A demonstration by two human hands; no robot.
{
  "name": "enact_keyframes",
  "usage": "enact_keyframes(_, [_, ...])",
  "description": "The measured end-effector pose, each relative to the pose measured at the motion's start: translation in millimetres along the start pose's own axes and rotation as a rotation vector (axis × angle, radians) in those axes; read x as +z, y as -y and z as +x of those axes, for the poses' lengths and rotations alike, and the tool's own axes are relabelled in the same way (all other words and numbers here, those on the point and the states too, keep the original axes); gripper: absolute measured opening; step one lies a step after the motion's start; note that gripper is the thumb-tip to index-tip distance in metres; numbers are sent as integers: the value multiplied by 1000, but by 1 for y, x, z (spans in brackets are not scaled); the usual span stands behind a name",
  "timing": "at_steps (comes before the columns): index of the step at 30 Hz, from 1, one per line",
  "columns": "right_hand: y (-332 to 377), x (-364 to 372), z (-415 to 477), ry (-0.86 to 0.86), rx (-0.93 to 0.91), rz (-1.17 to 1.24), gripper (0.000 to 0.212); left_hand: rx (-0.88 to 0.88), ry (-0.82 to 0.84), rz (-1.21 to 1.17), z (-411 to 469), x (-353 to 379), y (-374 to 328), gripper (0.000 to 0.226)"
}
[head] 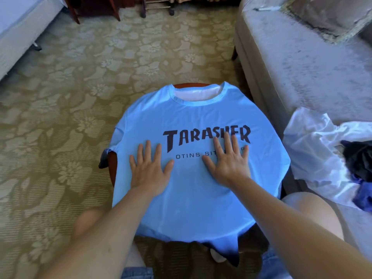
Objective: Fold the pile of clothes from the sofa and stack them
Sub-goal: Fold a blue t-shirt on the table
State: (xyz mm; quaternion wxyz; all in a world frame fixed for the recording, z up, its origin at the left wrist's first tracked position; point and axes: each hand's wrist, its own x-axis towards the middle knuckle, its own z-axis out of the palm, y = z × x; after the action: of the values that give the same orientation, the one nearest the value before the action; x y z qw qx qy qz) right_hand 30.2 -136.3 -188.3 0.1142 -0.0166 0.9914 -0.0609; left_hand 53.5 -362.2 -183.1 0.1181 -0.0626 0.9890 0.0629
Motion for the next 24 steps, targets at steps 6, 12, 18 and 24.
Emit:
enact_keyframes(6, [-9,-1,-9,7,-44,-39,80,-54,60,-11,-21,1,-15,74])
enact_keyframes(12, [-33,-2,-32,35,-37,-32,76,-18,22,7,-46,-1,-27,72])
enact_keyframes(18, [-40,-11,-40,-5,133,58,68,94,-125,-97,-45,-15,-16,46])
enact_keyframes(24, [61,-13,-10,5,-54,26,67,-200,-229,-182,-33,-15,36,61])
